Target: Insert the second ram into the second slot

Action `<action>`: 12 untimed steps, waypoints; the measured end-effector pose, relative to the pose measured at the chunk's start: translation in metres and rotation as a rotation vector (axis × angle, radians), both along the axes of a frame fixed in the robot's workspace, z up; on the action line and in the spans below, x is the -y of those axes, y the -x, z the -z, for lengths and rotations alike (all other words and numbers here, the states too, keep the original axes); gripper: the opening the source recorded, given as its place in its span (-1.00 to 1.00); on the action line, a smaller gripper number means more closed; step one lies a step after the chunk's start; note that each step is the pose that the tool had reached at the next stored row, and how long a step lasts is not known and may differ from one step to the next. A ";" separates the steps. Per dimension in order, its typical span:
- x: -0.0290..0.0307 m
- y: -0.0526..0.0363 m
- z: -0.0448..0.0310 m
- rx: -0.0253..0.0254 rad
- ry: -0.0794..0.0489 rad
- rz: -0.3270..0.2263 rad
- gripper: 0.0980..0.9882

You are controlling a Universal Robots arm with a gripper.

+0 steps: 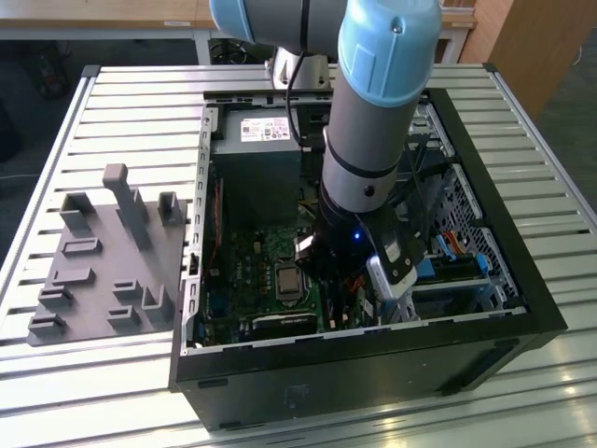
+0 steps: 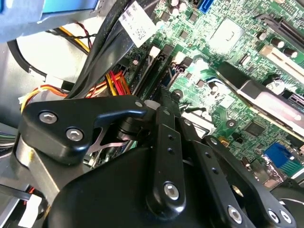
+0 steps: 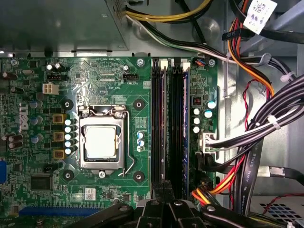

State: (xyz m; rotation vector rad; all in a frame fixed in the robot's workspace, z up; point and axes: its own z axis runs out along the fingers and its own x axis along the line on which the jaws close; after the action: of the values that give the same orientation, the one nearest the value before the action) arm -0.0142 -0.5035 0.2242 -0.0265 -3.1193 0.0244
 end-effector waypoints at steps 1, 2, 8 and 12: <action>0.0004 0.0000 0.0000 0.0000 0.000 0.000 -0.98; 0.0009 0.0000 0.0001 0.0000 0.000 0.000 -0.98; 0.0025 0.0000 -0.0003 0.0000 0.001 0.001 -0.98; 0.0025 0.0000 -0.0015 0.0001 0.001 0.001 -0.98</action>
State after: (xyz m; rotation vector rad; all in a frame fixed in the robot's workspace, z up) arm -0.0142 -0.5060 0.2257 -0.0274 -3.1194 0.0259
